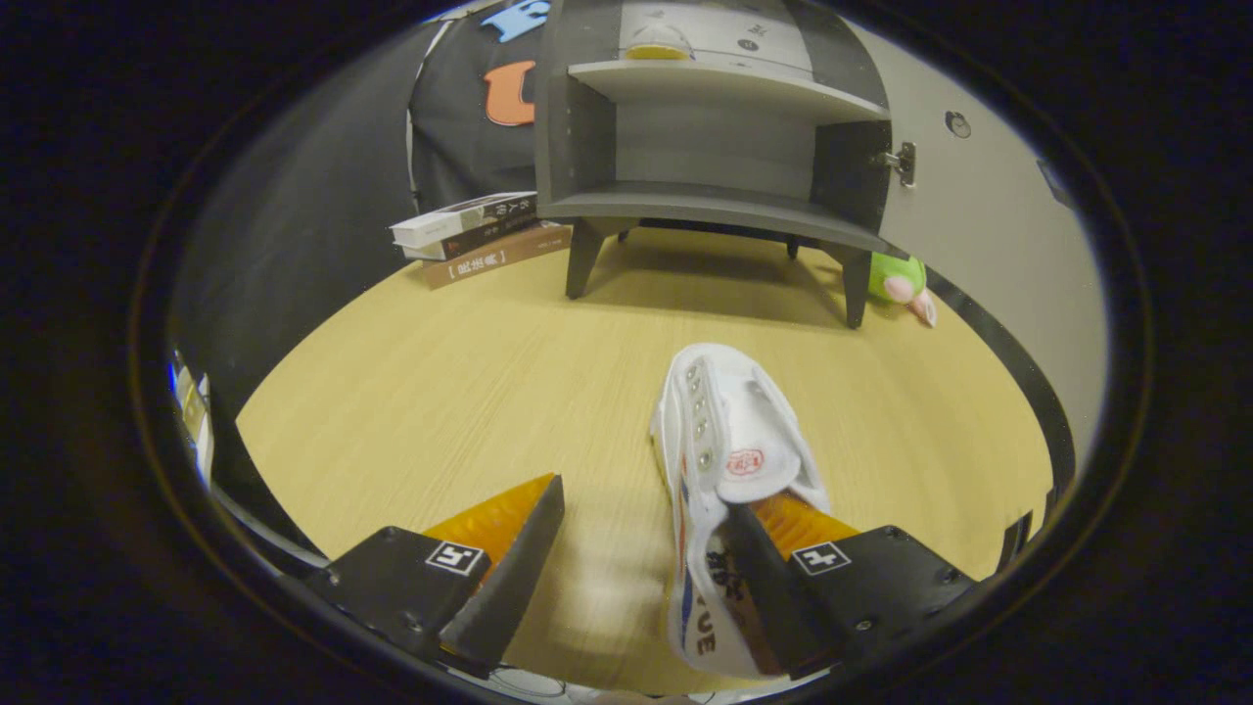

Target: Open the shoe cabinet door, grab the shoes and put them into the shoe cabinet, then close the shoe cabinet door.

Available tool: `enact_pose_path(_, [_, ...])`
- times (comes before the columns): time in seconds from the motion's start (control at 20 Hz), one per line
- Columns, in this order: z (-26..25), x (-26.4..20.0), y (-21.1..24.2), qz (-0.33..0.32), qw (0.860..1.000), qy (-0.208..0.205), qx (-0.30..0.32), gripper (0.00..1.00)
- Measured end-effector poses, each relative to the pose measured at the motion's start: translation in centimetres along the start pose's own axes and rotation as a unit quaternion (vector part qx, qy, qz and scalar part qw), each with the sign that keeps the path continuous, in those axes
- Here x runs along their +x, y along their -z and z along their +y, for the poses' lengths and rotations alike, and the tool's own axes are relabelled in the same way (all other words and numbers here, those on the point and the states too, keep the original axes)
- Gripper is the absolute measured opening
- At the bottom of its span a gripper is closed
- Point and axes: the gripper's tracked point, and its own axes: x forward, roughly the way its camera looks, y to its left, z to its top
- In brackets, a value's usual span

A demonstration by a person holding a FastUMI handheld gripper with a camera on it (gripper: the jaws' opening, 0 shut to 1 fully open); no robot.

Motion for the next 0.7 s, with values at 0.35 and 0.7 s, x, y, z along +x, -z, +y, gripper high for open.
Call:
enact_pose_path(0.35, [-0.6,0.8,-0.6,-0.002,1.000,-0.023,0.004,0.88])
enact_pose_path(0.7, [-2.2,0.9,-1.5,0.000,1.000,0.001,-0.002,0.22])
